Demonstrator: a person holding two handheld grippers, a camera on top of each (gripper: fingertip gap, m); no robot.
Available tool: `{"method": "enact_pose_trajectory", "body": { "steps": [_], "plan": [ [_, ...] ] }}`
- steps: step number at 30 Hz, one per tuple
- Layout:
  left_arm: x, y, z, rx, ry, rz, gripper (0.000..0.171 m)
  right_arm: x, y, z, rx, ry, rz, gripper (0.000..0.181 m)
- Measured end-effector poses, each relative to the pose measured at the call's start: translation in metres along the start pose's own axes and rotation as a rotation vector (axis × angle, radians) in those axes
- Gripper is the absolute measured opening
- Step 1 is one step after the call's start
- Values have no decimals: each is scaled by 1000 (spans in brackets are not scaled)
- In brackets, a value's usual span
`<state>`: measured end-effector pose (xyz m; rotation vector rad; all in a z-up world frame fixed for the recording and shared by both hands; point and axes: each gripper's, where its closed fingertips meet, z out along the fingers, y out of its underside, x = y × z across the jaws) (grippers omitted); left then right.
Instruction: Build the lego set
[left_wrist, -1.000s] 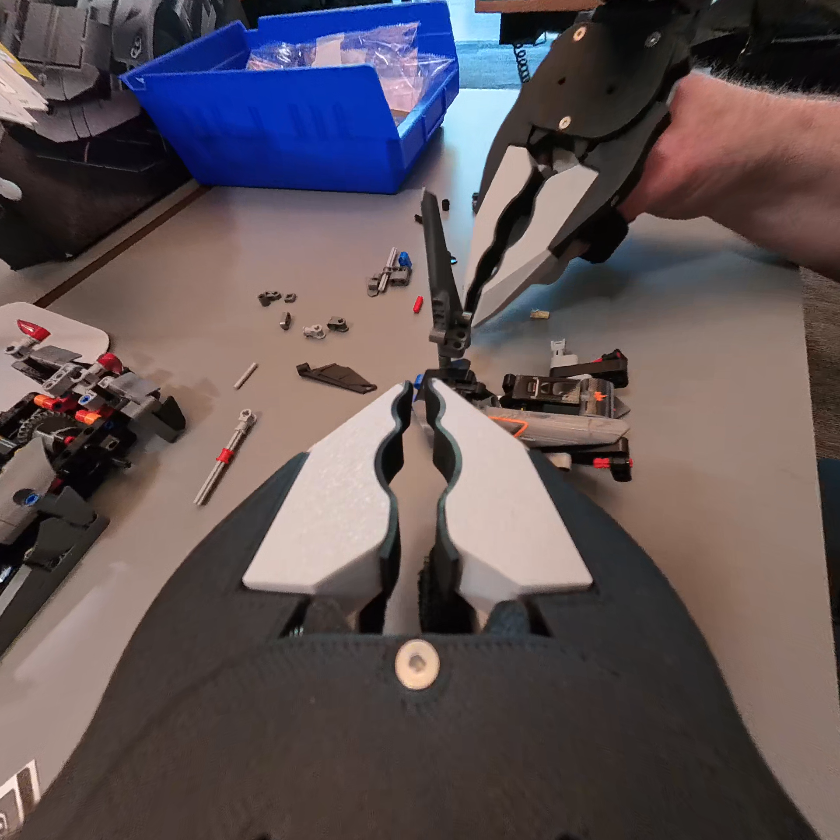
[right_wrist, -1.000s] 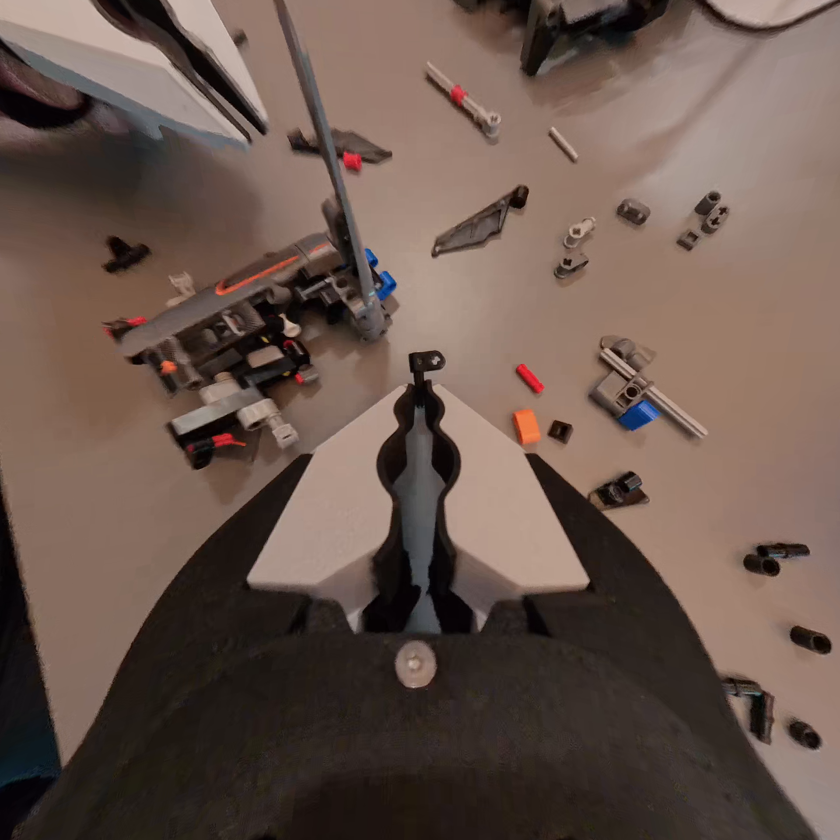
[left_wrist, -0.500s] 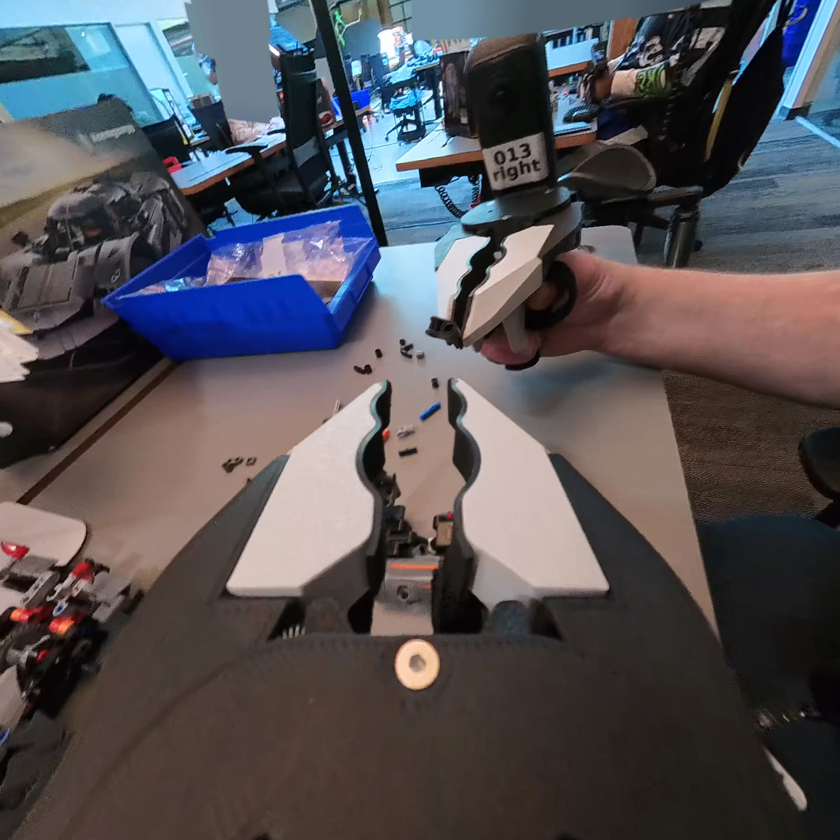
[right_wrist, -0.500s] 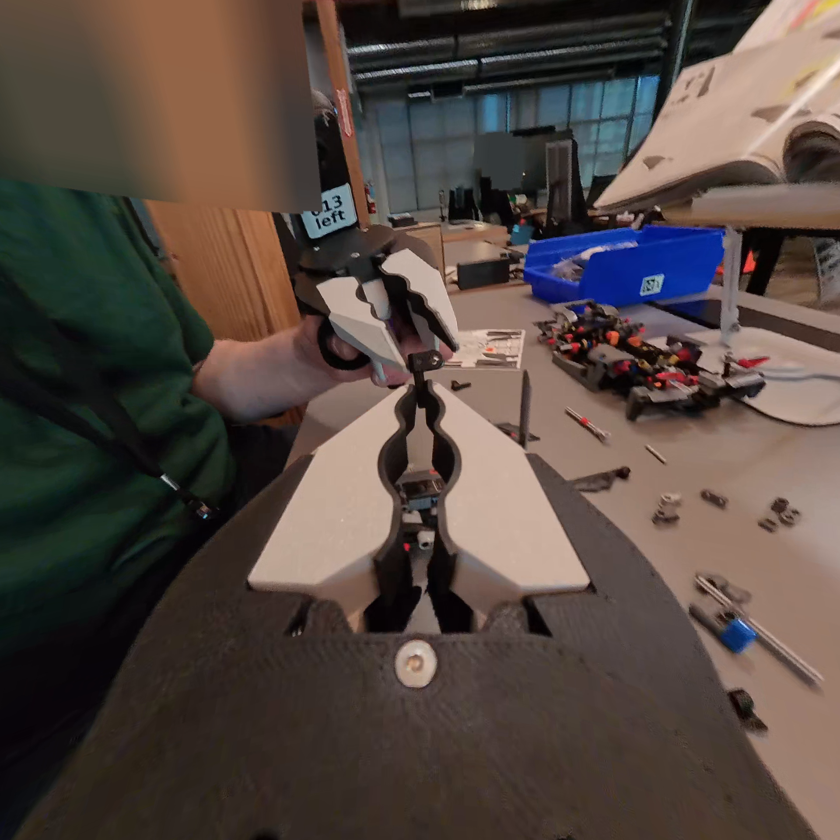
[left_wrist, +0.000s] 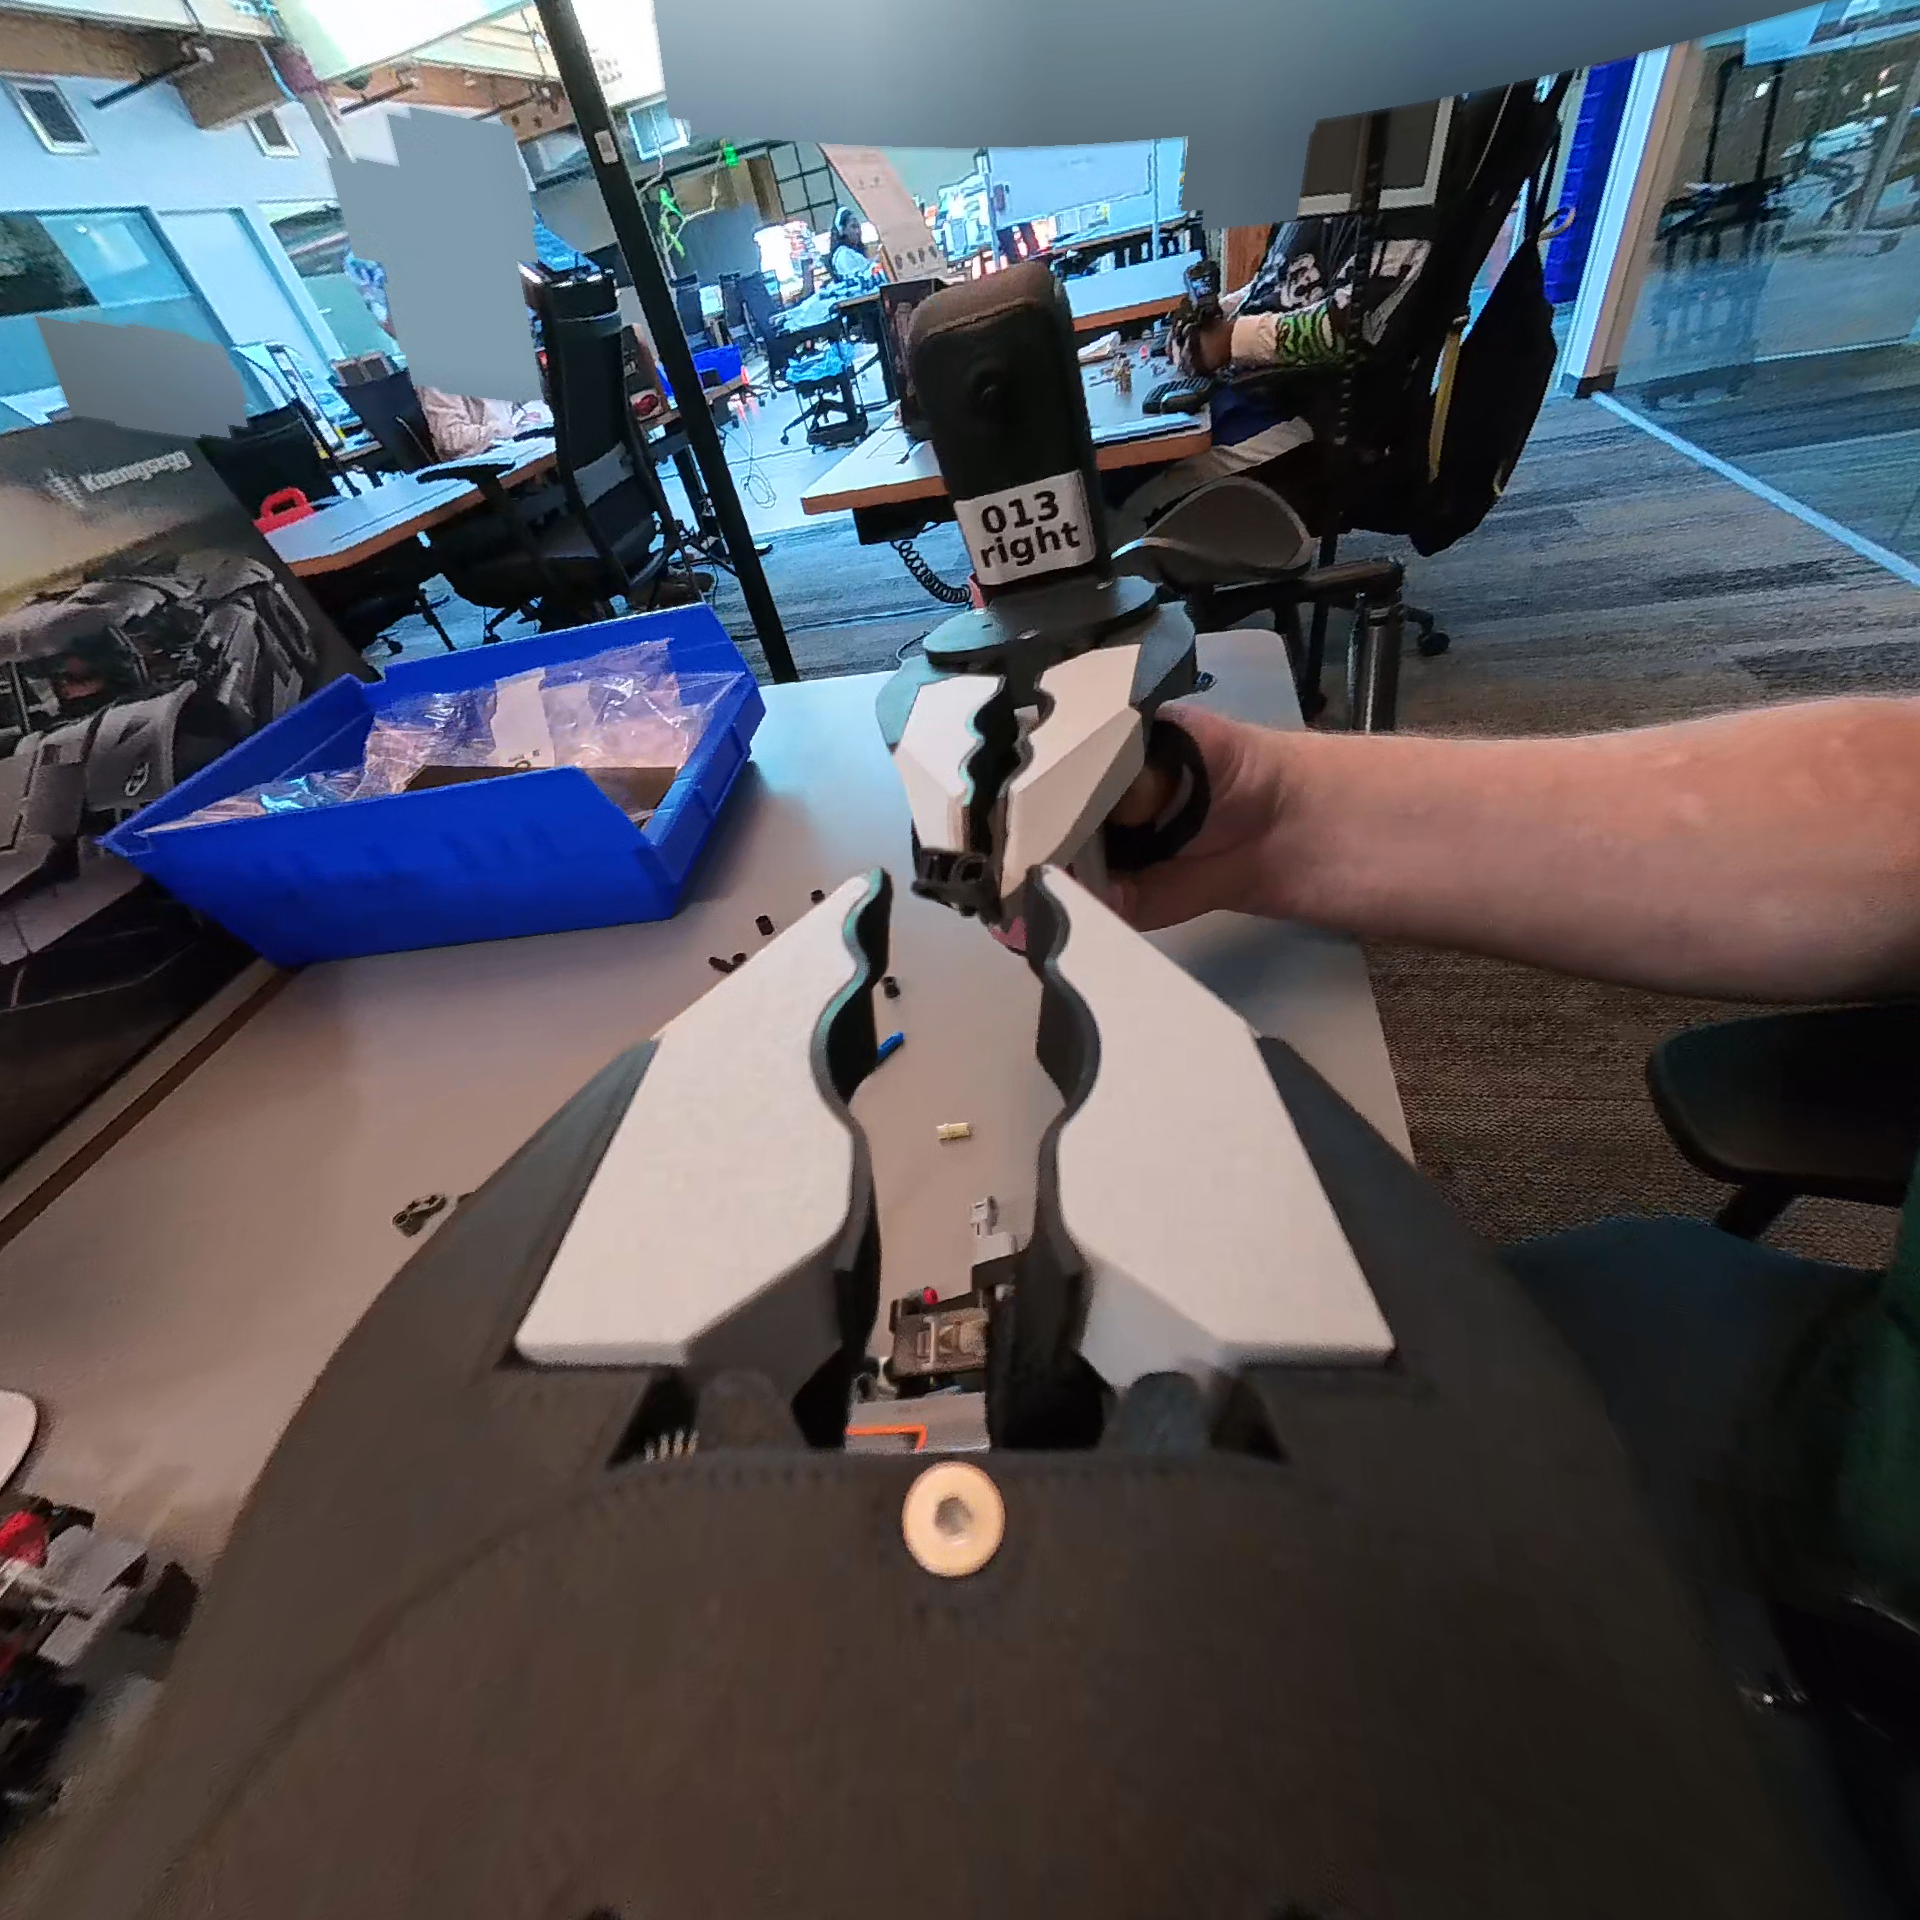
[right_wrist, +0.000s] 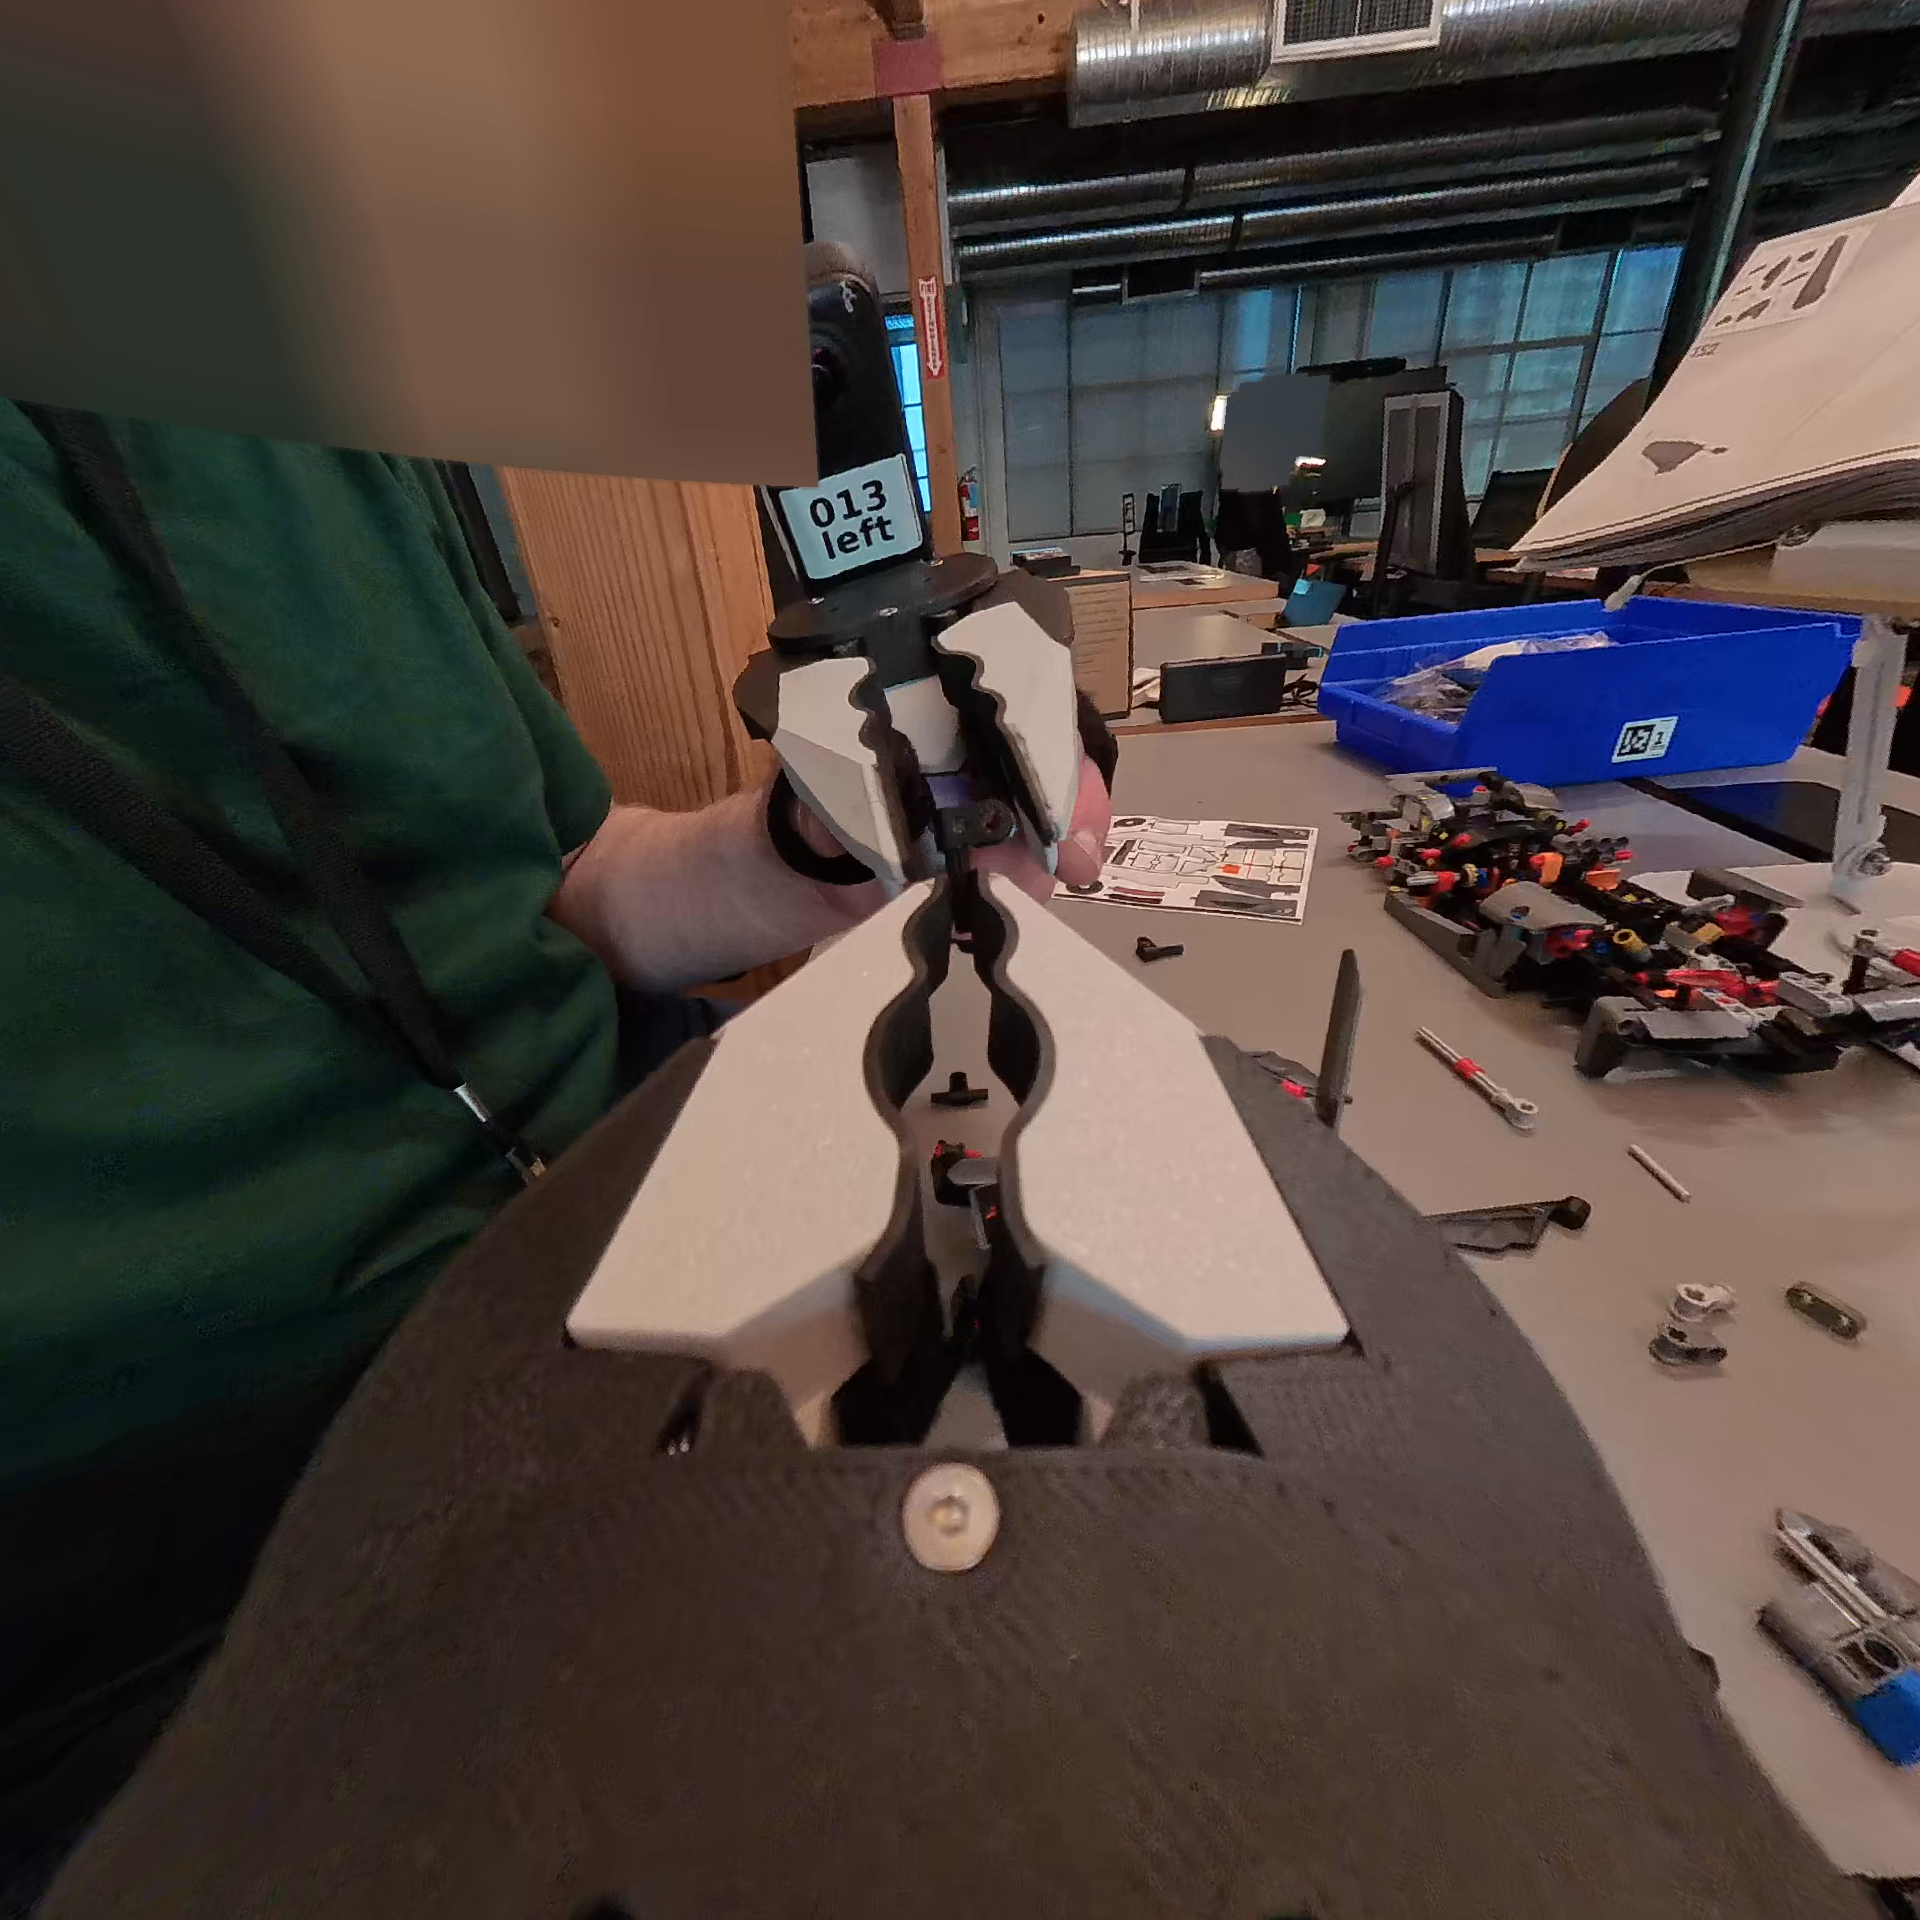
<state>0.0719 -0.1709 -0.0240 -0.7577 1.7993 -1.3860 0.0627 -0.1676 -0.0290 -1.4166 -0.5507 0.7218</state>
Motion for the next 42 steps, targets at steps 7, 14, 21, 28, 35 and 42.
{"method": "enact_pose_trajectory", "body": {
  "steps": [7, 14, 21, 28, 35, 42],
  "plan": [
    [-1, 1, -2, 29, 29, -48, 14, 1, 2, 4, -56, 24, -3, 1],
    [-16, 3, -8, 133, 20, -279, 14, 16, -1, 10, -200, 226, -91, 1],
    [-19, -7, -29, 174, 71, -182, 26, 10, 8, 16, -273, 182, 22, 1],
    [-2, 6, -27, -117, 129, 325, 33, 1, 10, 17, -269, 48, 207, 1],
    [1, 20, -17, -272, 116, 578, 17, -4, 12, 18, -280, -21, 274, 1],
    [-6, 19, -18, -271, 78, 522, 12, 2, 9, 18, -272, 35, 219, 1]
  ]
}}
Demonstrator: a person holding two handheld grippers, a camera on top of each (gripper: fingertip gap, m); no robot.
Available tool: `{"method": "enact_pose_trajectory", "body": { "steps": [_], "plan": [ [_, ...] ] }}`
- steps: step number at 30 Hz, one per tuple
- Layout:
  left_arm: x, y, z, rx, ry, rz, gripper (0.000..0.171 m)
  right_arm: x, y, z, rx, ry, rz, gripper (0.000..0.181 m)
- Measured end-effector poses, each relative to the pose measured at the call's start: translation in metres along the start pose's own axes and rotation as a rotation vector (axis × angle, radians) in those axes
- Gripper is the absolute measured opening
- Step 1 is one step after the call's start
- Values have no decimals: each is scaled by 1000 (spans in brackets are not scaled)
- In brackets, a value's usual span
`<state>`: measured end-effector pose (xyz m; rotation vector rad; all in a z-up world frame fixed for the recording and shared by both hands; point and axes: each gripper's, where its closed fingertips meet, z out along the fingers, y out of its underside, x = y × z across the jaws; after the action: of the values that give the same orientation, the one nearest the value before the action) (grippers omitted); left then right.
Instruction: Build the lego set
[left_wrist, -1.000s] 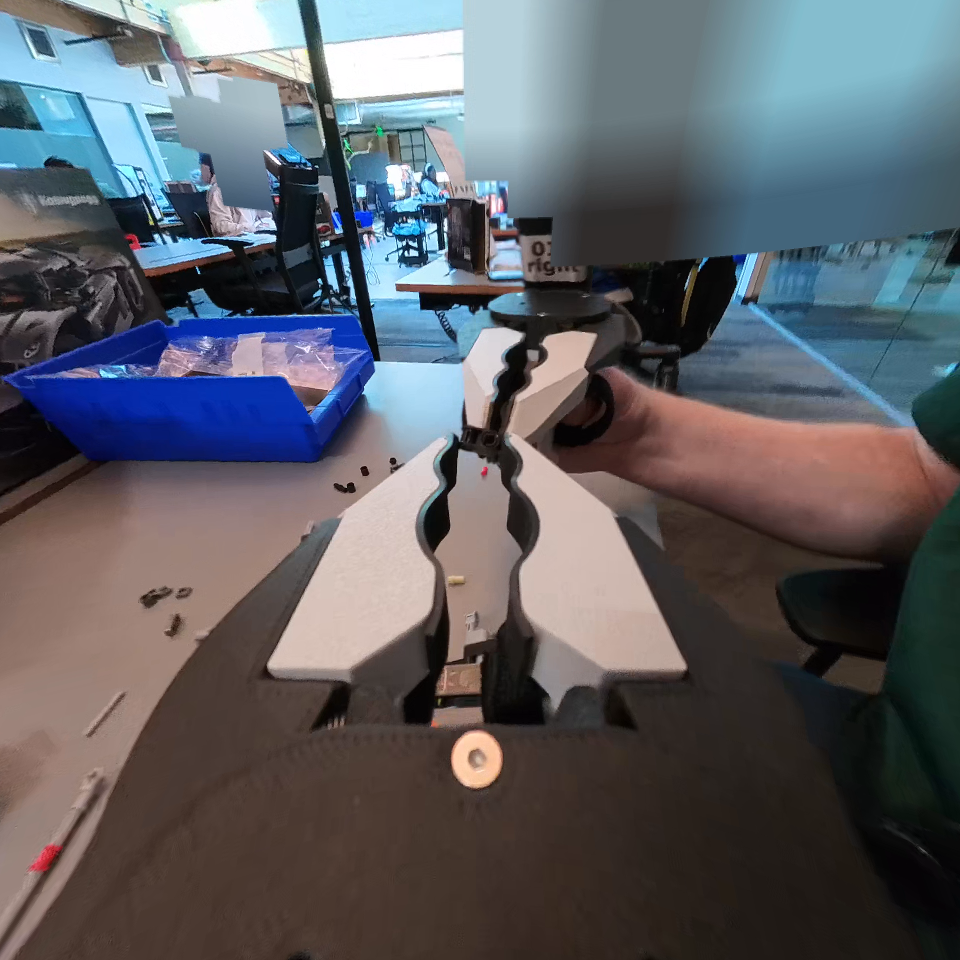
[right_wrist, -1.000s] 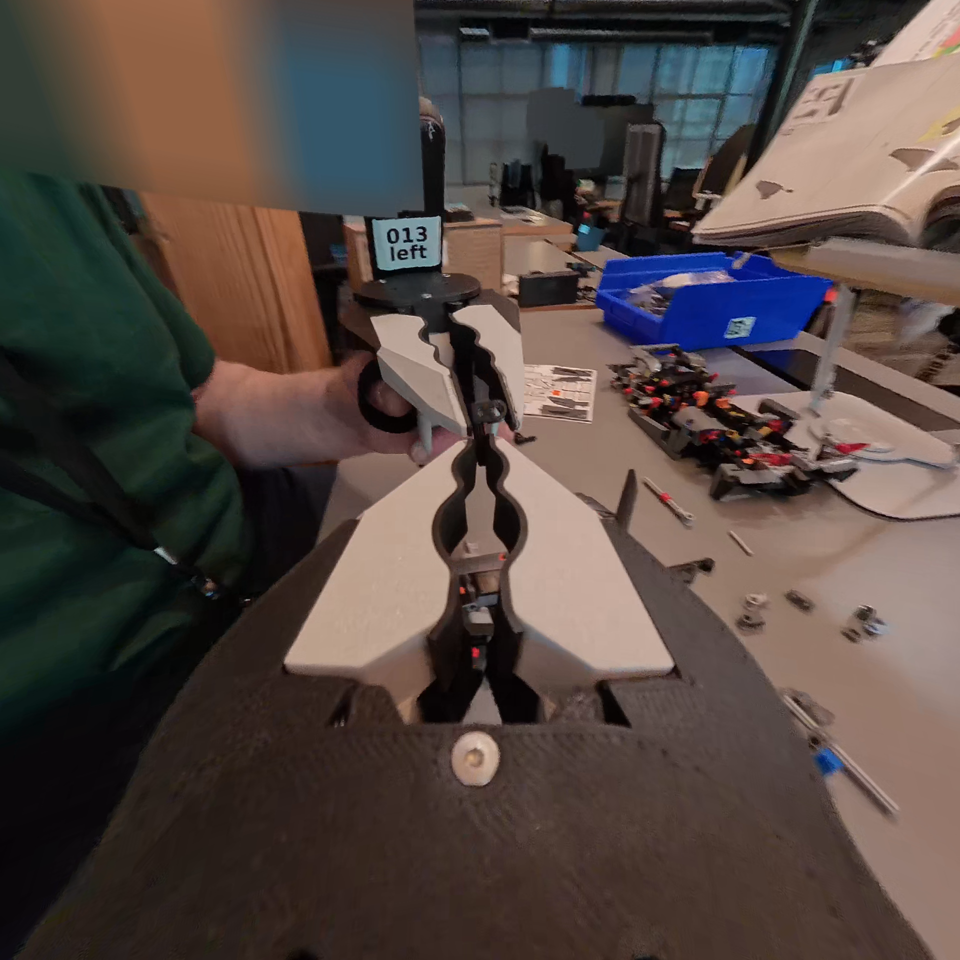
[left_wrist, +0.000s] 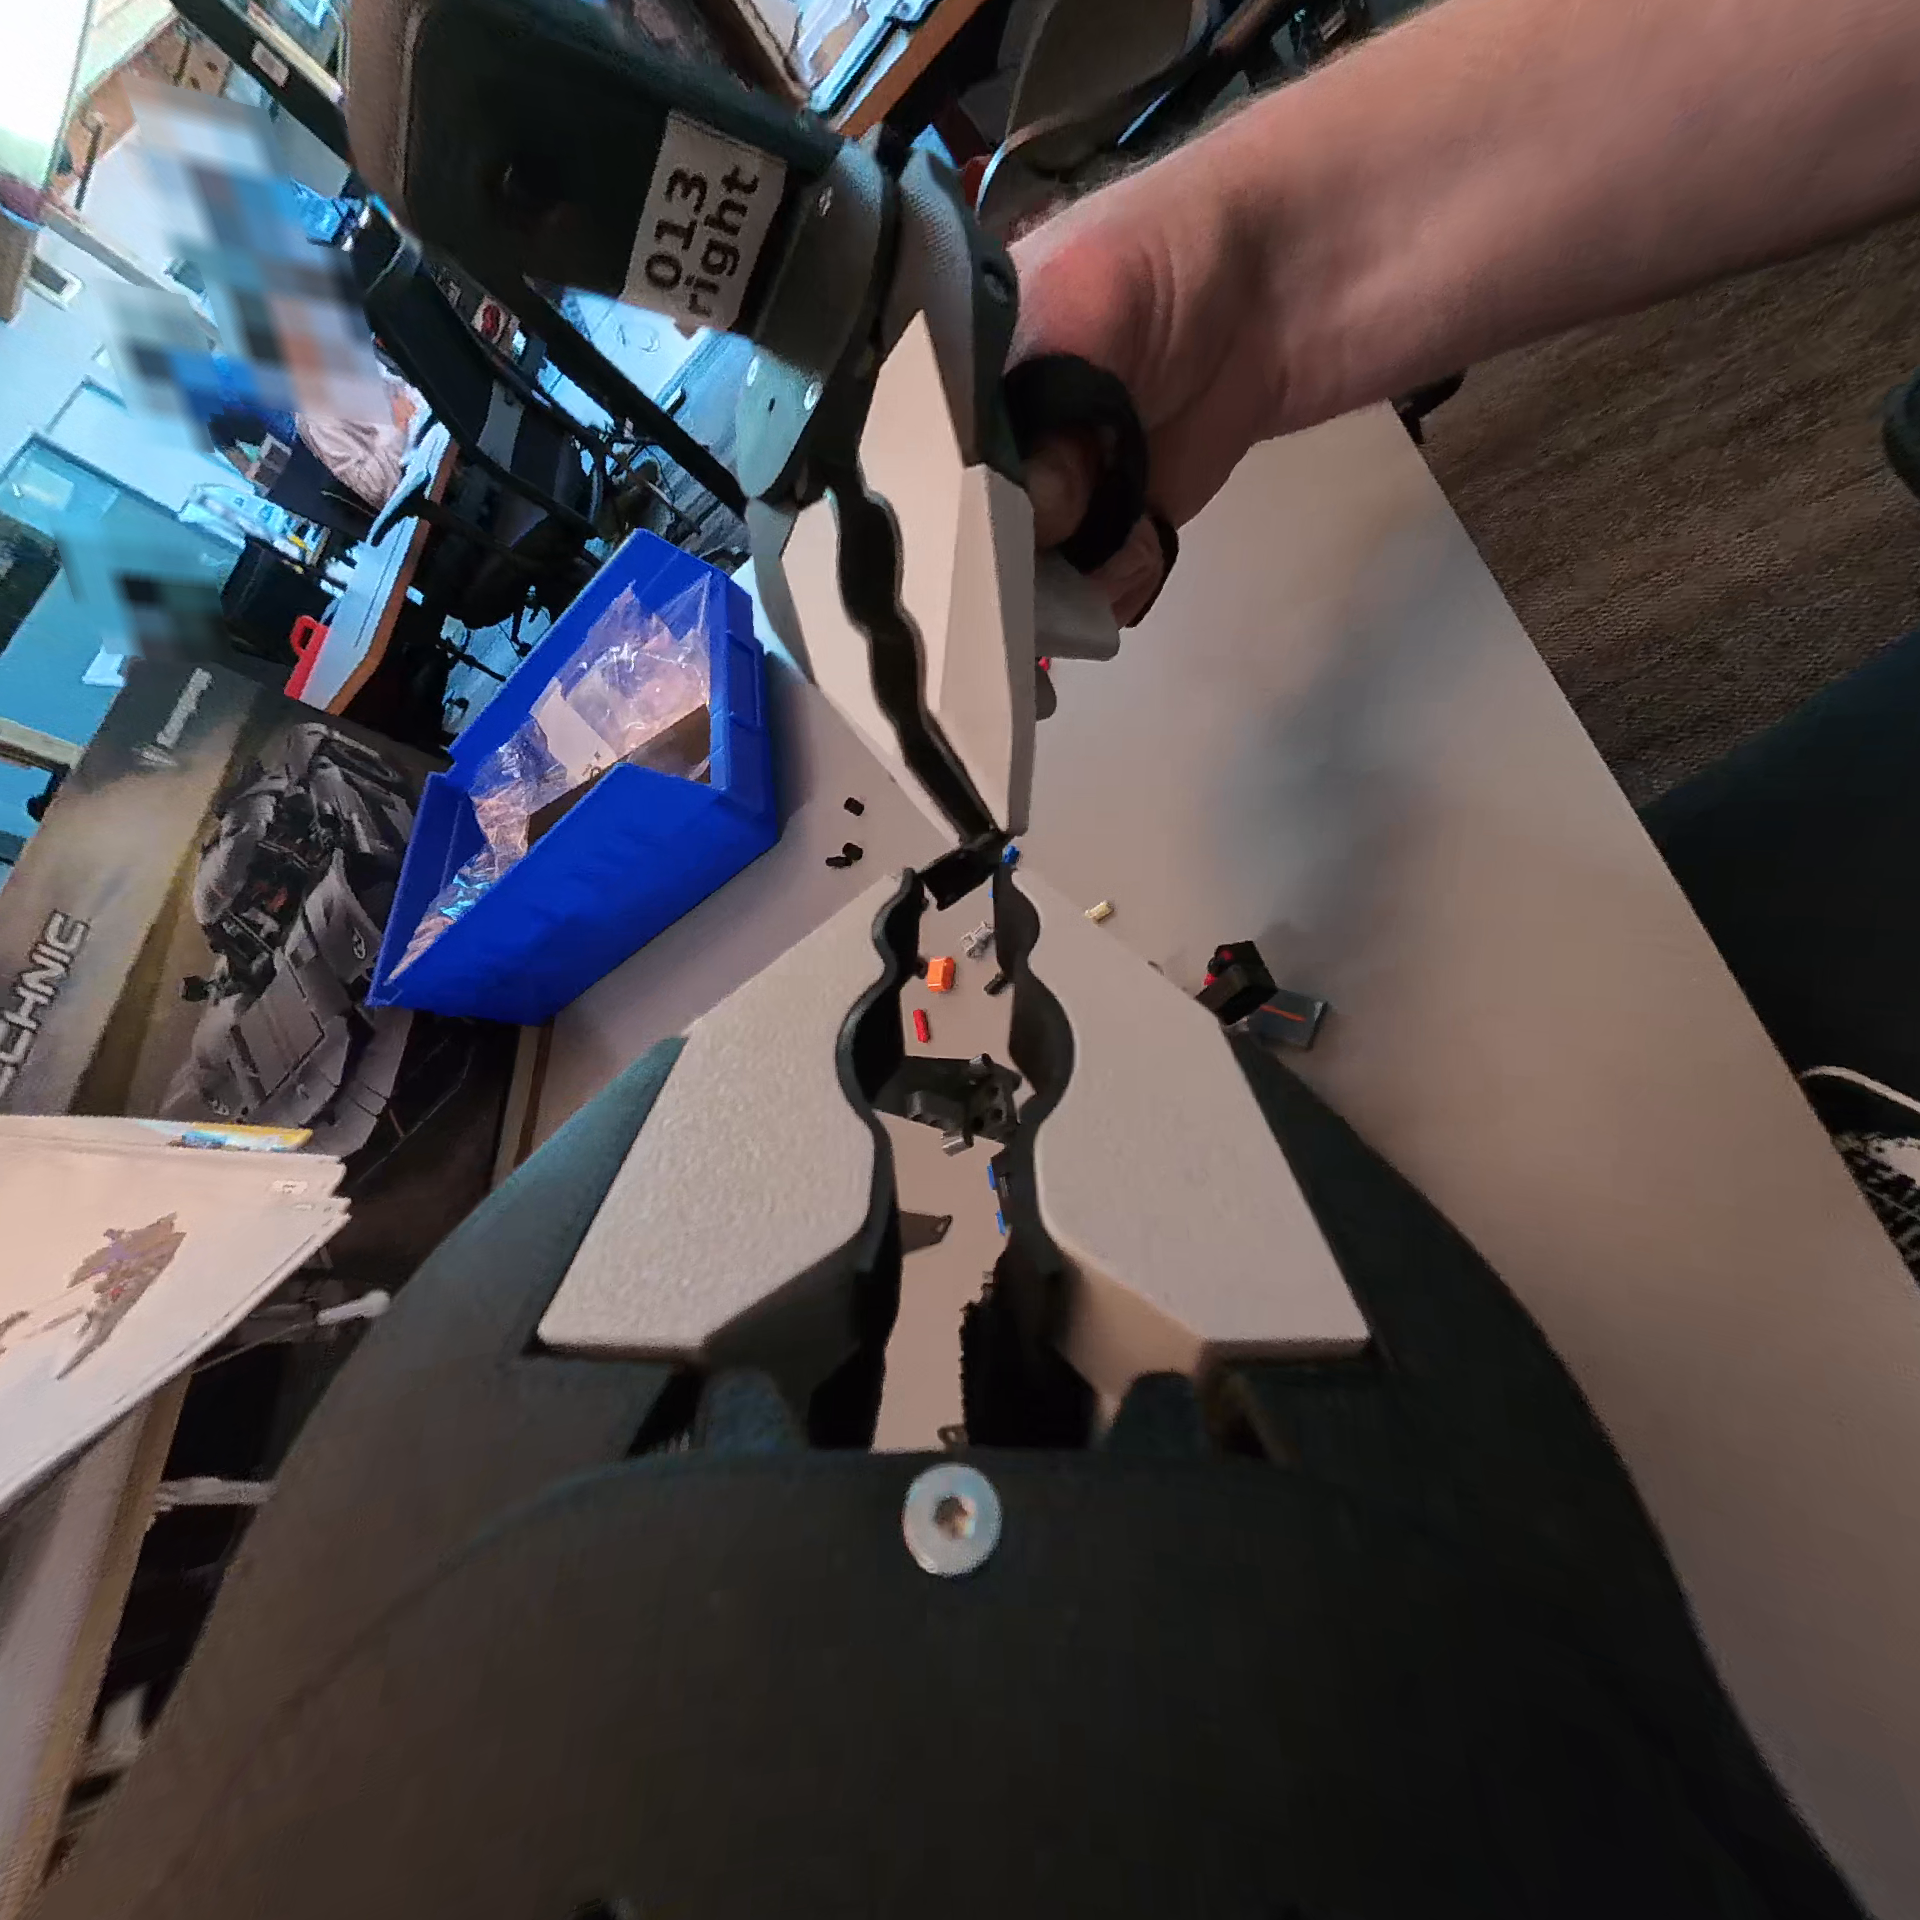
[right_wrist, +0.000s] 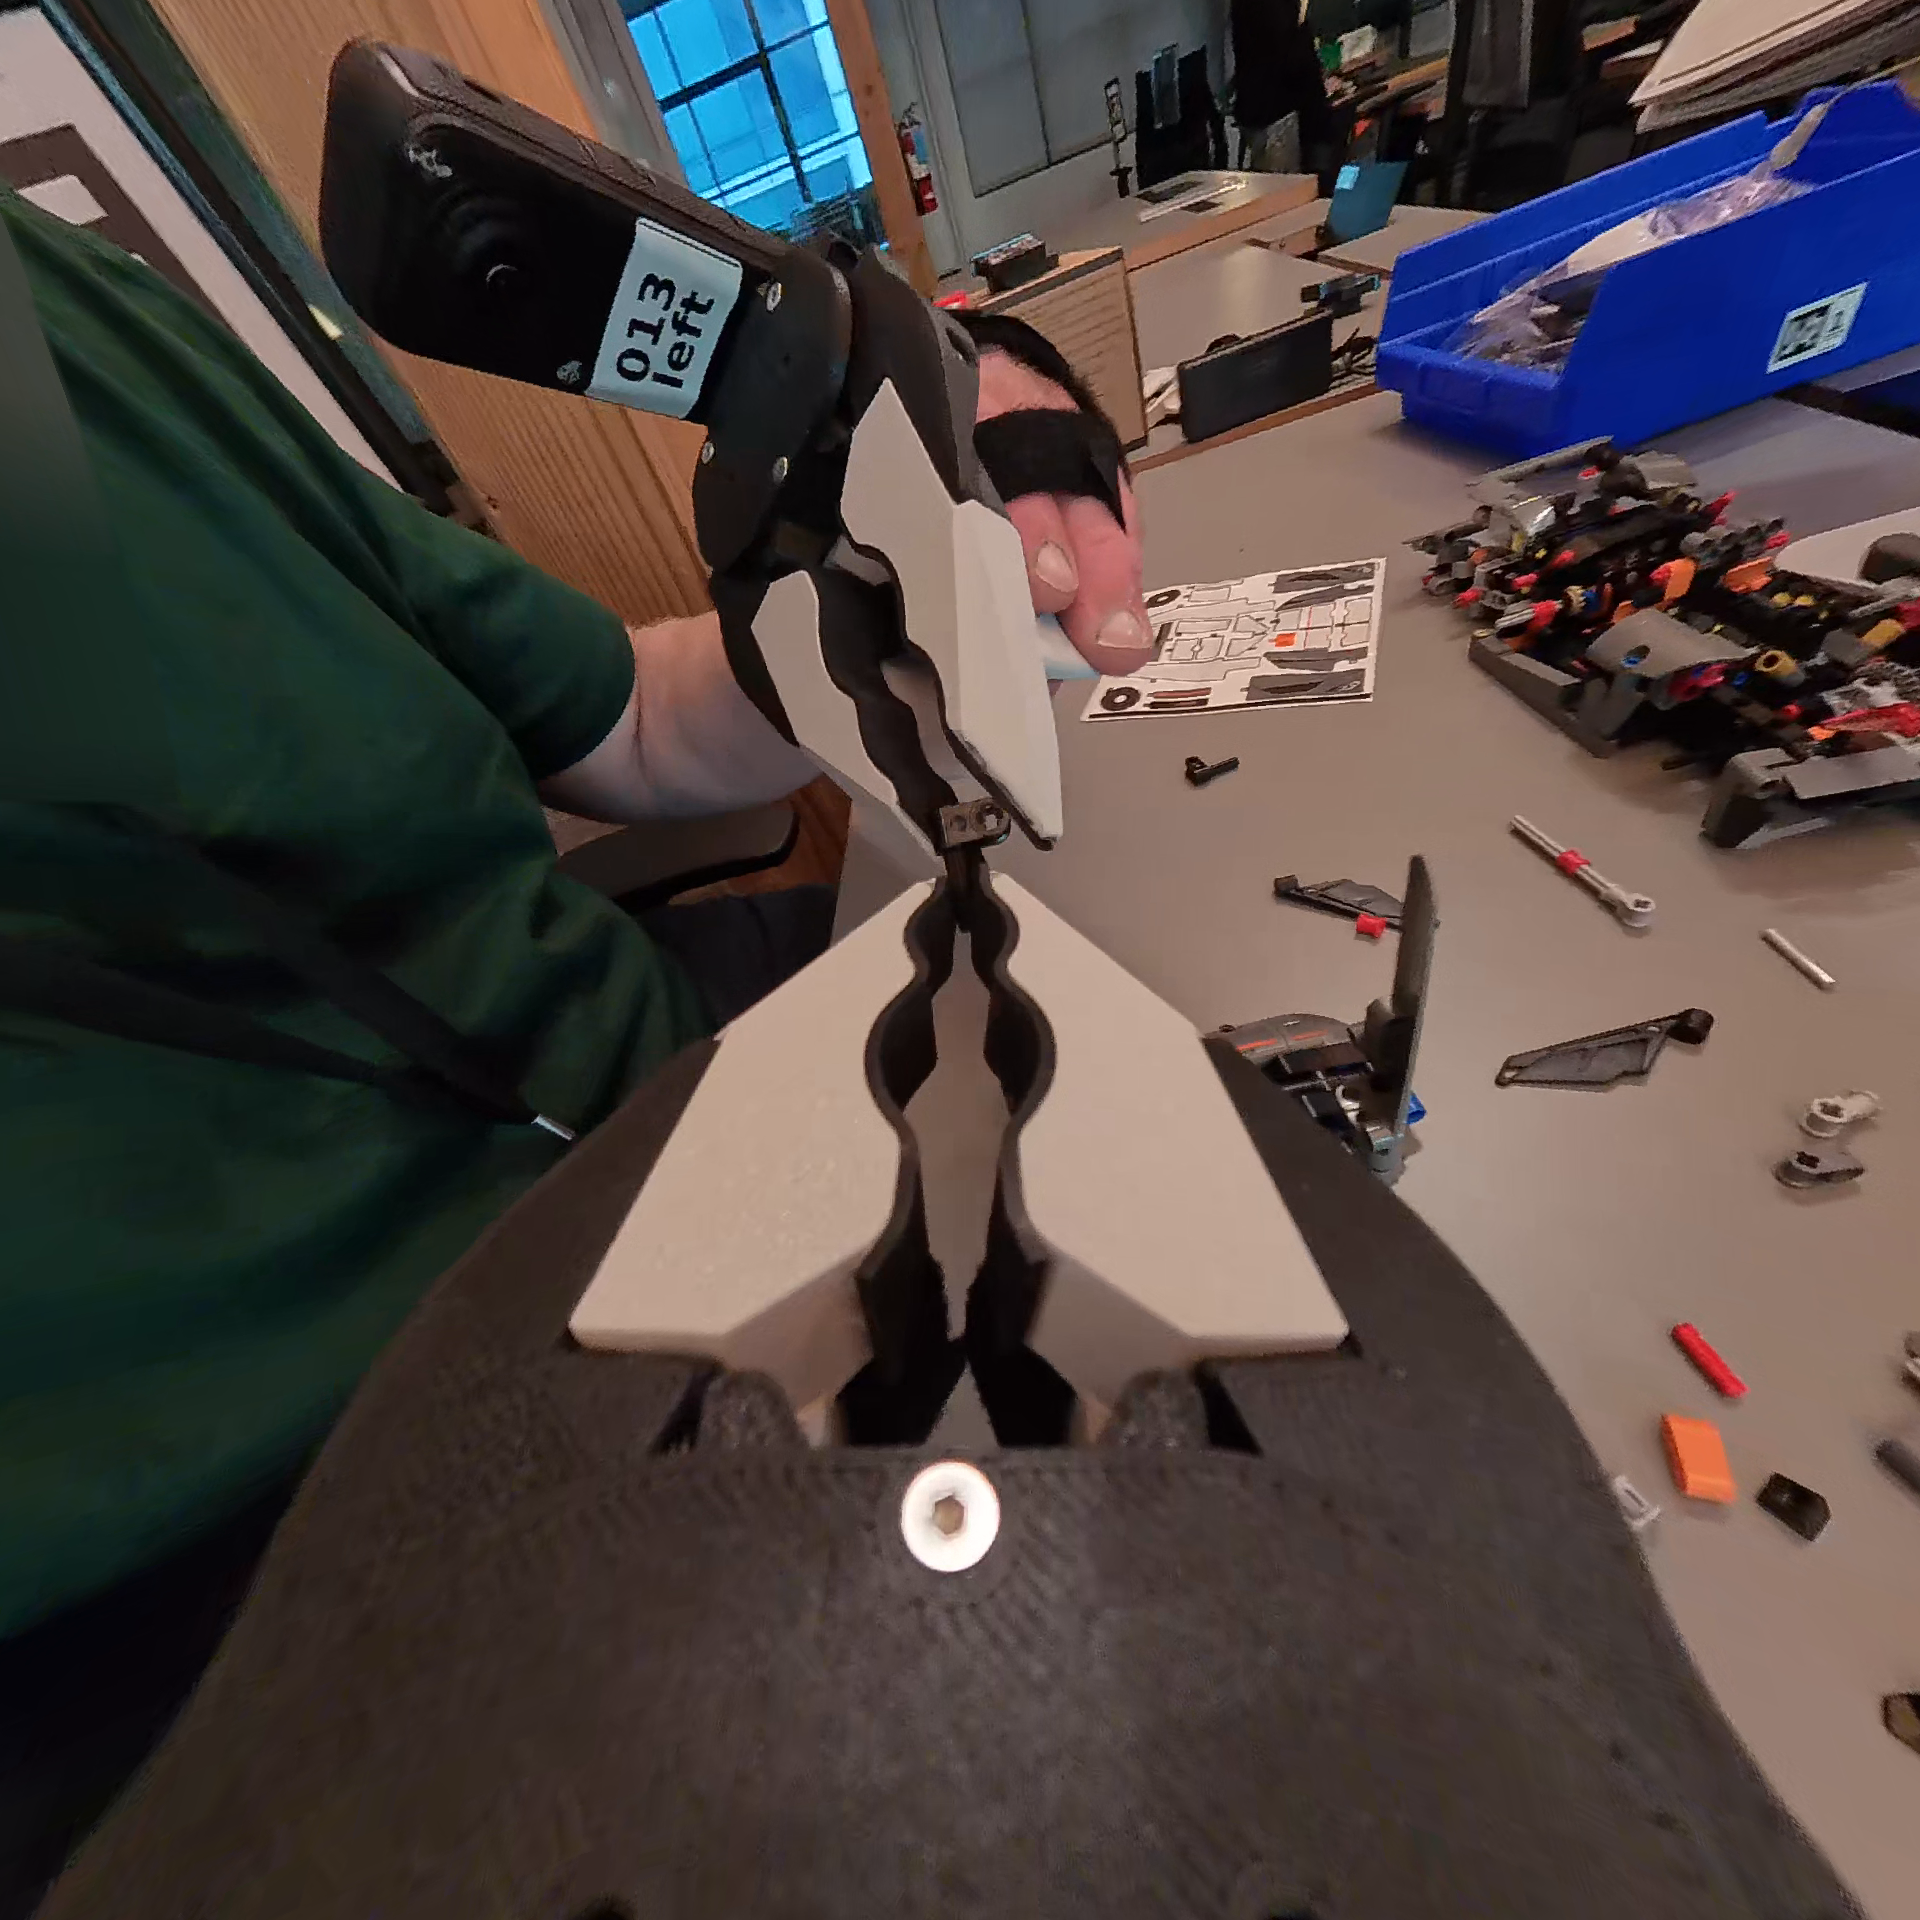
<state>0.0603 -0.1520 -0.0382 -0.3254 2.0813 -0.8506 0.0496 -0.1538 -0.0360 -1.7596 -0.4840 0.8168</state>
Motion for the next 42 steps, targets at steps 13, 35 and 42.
{"method": "enact_pose_trajectory", "body": {
  "steps": [13, 35, 42],
  "plan": [
    [-8, 9, 7, -24, -54, -295, 10, 15, -3, -4, -5, 217, -133, 1],
    [-7, 20, 9, -30, -107, -462, 10, 19, -1, -2, -86, 340, -241, 0],
    [-1, 18, 9, -51, -55, -357, 8, 15, 1, -1, -81, 271, -175, 0]
  ]
}}
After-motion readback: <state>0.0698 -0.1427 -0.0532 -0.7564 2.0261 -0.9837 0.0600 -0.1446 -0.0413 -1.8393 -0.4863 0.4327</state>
